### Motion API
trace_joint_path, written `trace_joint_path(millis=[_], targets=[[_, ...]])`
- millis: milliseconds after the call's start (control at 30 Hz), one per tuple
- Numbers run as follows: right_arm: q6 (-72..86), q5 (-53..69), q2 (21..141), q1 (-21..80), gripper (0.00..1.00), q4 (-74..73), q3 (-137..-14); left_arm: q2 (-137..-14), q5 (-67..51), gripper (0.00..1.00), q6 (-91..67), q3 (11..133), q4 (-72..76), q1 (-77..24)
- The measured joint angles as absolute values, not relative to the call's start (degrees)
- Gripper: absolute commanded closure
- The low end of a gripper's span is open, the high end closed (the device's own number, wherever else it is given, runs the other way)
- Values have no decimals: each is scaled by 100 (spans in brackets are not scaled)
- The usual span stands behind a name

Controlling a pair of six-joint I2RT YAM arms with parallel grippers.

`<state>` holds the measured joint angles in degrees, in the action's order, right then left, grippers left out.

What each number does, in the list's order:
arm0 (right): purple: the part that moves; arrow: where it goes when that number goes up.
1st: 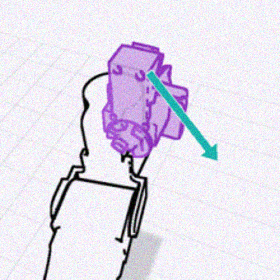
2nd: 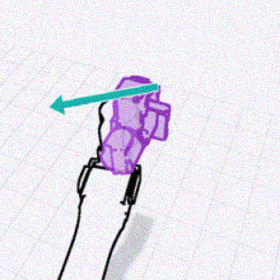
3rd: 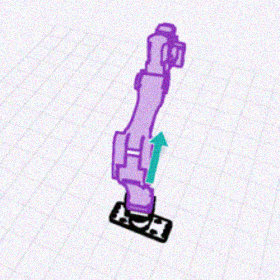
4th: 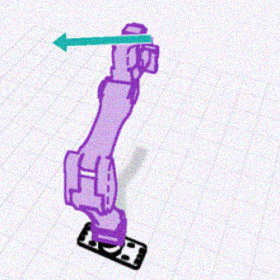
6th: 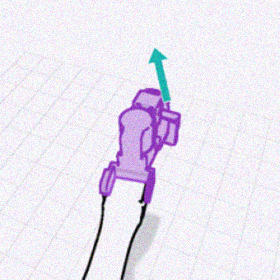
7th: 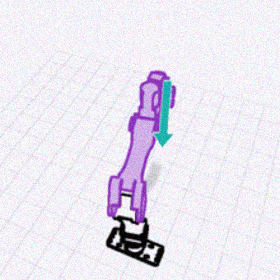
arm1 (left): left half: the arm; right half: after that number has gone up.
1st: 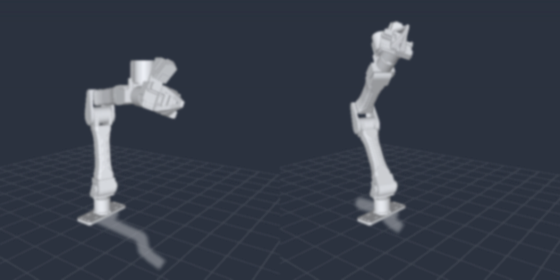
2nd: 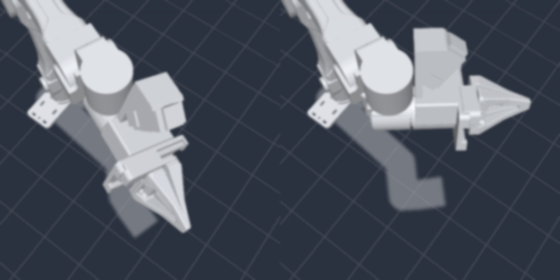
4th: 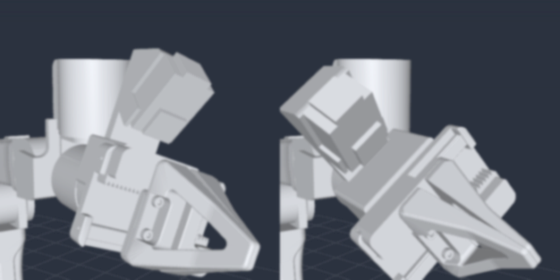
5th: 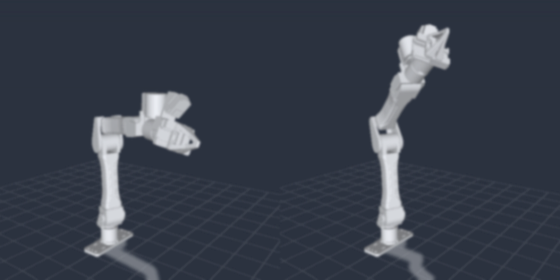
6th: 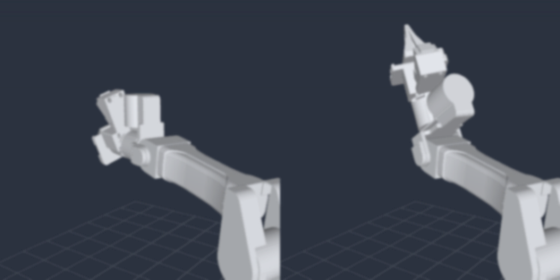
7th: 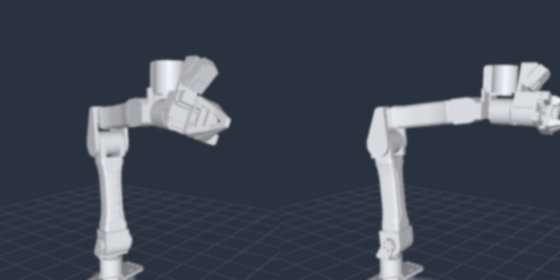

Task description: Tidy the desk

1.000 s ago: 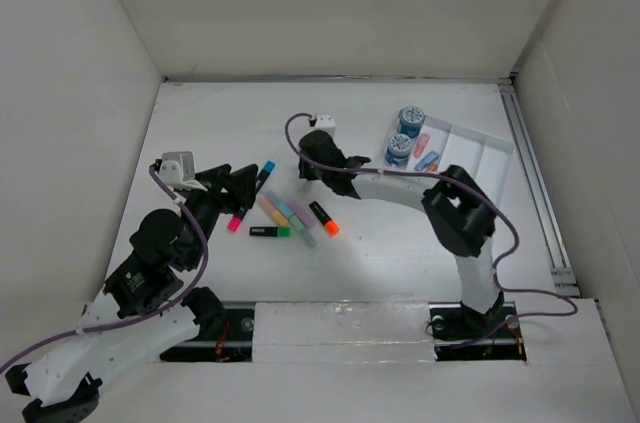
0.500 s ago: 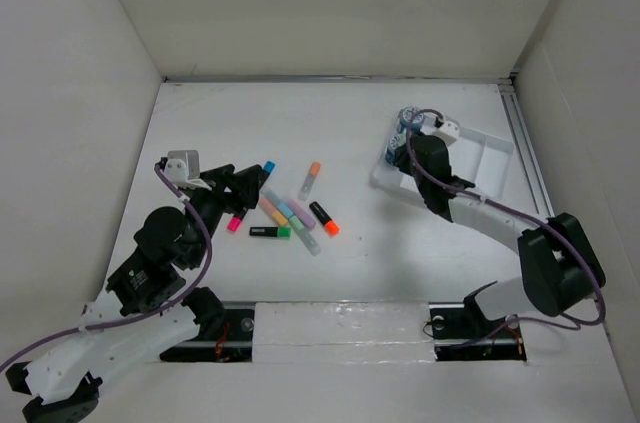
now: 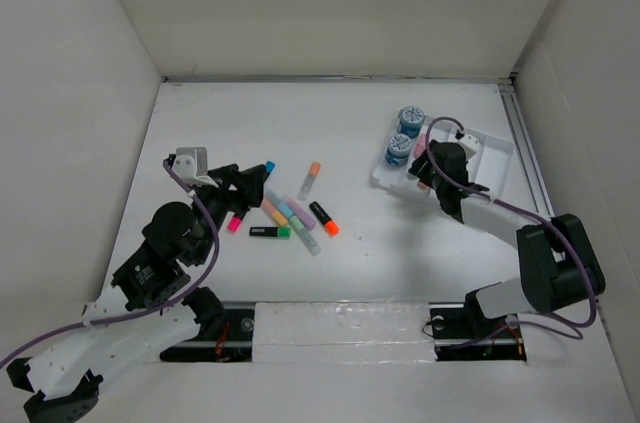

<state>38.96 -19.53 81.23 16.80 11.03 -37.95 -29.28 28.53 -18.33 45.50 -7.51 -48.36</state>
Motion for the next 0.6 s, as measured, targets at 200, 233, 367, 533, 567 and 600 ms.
trace_joint_path(millis=[200, 233, 367, 533, 567, 600], targets=[[3708, -1918, 7889, 1820, 58, 1074, -3820, -2930, 2856, 42, -1833, 4550, -749, -4836], [3629, -1887, 7806, 1959, 72, 1107, -3820, -2930, 2856, 44, -1833, 4550, -749, -4836], [3422, -1588, 7817, 2930, 100, 1240, -4001, -2930, 2871, 57, -1837, 4550, -746, -4836], [3262, -1555, 8750, 4338, 55, 1197, -4816, -2930, 2919, 70, -1850, 4550, -749, -4836], [3249, -1575, 9028, 4560, 40, 1194, -5030, -2930, 2930, 70, -1850, 4550, -746, -4836], [3234, -1625, 9312, 4777, 37, 1146, -5266, -2932, 2943, 69, -1852, 4550, -749, -4836]])
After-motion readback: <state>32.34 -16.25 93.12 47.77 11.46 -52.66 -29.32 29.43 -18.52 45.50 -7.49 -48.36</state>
